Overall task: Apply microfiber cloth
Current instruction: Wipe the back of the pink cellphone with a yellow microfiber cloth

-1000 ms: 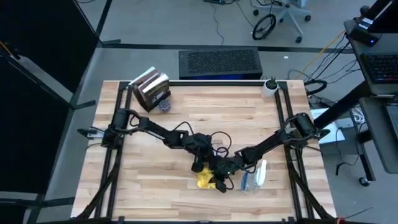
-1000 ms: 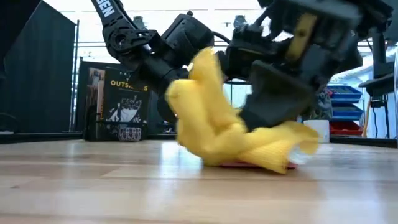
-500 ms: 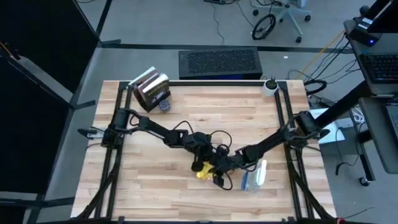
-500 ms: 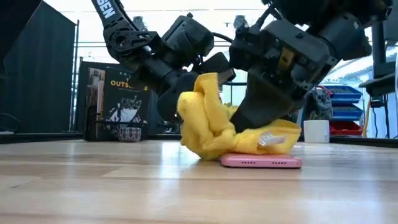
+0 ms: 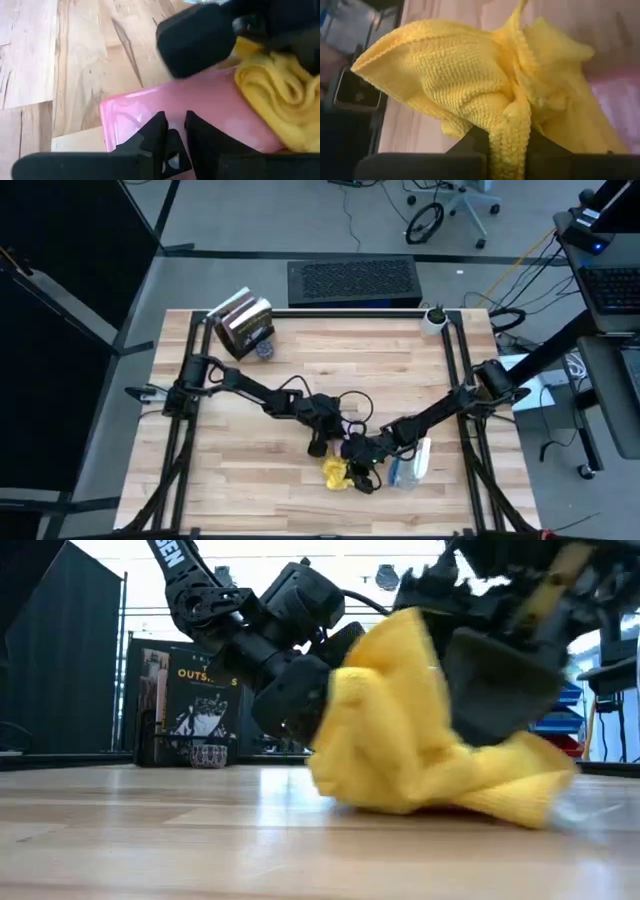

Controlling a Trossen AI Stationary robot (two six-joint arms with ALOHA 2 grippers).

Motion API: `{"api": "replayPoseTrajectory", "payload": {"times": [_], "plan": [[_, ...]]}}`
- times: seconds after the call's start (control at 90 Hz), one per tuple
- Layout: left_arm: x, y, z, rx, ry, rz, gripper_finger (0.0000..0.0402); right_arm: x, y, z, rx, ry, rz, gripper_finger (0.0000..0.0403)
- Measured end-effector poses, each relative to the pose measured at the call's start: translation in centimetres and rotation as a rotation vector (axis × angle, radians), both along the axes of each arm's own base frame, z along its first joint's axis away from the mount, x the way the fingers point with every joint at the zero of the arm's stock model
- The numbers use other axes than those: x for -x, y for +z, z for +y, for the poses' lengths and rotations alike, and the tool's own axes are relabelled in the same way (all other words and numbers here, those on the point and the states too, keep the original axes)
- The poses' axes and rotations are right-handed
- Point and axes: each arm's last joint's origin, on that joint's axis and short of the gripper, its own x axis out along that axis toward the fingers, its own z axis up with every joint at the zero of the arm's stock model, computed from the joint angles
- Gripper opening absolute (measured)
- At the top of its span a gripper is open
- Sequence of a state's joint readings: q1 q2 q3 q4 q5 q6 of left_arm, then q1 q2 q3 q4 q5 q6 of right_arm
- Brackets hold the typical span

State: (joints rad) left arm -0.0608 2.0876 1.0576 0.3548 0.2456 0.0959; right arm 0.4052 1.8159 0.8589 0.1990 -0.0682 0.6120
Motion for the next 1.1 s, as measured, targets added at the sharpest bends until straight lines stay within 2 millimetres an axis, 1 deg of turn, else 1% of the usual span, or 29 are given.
{"api": "replayPoseTrajectory", "payload": {"times": [0.089,0.156,0.233,0.367,0.433,0.544,0.656,0.767,0.856,0.922,1.0,1.1], "plan": [[0.0,0.0,0.0,0.007,0.005,0.003,0.0062,0.2,1.0,-1.1,0.125,-0.107,-0.027,0.0018],[0.0,0.0,0.0,0.007,0.005,0.003,0.0062,0.3,0.8,-1.8,0.217,-0.175,-0.013,0.0018],[0.0,0.0,0.0,0.007,0.005,0.003,0.0062,0.2,0.5,-2.2,0.254,-0.191,0.004,0.0018],[0.0,0.0,0.0,0.008,0.005,0.003,0.0062,0.0,-0.8,-2.3,0.251,-0.187,0.049,0.0018],[0.0,0.0,0.0,0.007,0.005,0.003,0.0062,0.0,-1.4,-2.2,0.220,-0.178,0.075,0.0018],[0.0,0.0,0.0,0.007,0.006,0.003,0.0062,0.2,-1.4,-1.5,0.181,-0.148,0.083,0.0018],[0.0,0.0,0.1,0.007,0.008,0.003,0.0062,0.5,-1.1,-0.3,0.096,-0.056,0.087,0.0018],[0.0,0.0,0.1,0.007,0.009,0.003,0.0062,0.9,-0.7,0.3,0.016,0.025,0.113,0.0018],[0.0,0.0,0.1,0.006,0.011,0.003,0.0062,1.7,0.1,0.3,0.022,0.054,0.154,0.0018],[0.0,0.0,0.1,0.006,0.011,0.003,0.0062,2.3,1.2,-0.2,0.078,0.027,0.149,0.0018],[0.0,0.0,0.1,0.006,0.012,0.003,0.0062,2.7,2.7,-1.4,0.183,-0.069,0.125,0.0018],[0.0,0.0,0.1,0.006,0.012,0.002,0.0062,3.4,3.2,-2.9,0.339,-0.191,0.148,0.0018]]}}
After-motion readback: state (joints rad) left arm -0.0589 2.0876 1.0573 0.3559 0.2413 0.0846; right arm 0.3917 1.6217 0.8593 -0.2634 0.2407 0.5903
